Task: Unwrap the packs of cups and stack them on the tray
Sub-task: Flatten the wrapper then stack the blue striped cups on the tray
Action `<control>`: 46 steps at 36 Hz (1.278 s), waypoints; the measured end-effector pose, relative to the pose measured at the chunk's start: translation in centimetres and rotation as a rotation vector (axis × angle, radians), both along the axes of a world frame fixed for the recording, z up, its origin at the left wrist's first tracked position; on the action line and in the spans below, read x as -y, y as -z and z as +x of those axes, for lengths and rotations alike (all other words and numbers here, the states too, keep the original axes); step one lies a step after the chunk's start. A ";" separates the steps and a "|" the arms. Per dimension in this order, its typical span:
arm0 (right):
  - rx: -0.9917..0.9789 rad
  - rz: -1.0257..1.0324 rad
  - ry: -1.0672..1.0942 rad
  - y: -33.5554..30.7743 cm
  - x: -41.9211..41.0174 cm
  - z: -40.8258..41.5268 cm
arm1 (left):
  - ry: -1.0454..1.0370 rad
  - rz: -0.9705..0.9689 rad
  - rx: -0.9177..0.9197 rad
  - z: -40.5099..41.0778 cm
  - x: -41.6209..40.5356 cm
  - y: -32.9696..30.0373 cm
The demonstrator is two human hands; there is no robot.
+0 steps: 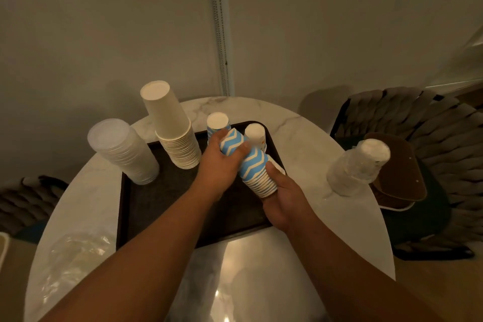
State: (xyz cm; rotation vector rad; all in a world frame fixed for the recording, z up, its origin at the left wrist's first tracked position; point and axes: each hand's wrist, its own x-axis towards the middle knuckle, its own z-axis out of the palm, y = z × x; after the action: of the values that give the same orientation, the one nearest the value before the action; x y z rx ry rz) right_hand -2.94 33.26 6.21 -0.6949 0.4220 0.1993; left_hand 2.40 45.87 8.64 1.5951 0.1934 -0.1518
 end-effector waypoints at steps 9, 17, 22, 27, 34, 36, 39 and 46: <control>0.035 -0.003 0.034 -0.1 -1.1 -0.3 | 0.027 -0.095 -0.033 0.6 -0.5 -0.7; 0.066 0.009 0.077 -0.4 -1.0 0.1 | -0.066 -0.063 -0.059 1.1 0.3 -2.2; 0.069 -0.003 0.092 -0.5 -0.9 0.3 | -0.098 0.045 -0.069 1.9 0.9 -2.3; 0.074 -0.033 0.115 -0.5 -0.8 0.7 | -0.145 0.064 -0.050 2.5 1.2 -2.4; 0.048 0.046 0.141 0.2 0.1 0.9 | -0.245 0.364 0.248 5.4 -0.1 -6.1; 0.024 0.047 0.156 0.4 0.4 0.8 | -0.254 0.447 0.412 6.6 -1.1 -7.7; 0.000 0.034 0.162 0.6 0.5 0.7 | -0.197 0.600 0.566 7.6 -1.9 -8.5; -0.023 0.067 0.142 1.4 1.1 0.8 | -0.008 0.778 0.392 8.3 -1.8 -4.0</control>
State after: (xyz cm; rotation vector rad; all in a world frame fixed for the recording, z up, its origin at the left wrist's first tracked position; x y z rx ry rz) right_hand -2.11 32.21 4.79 -0.5951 0.4830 0.0871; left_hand 10.69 47.67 12.63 2.3560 -0.0626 0.2797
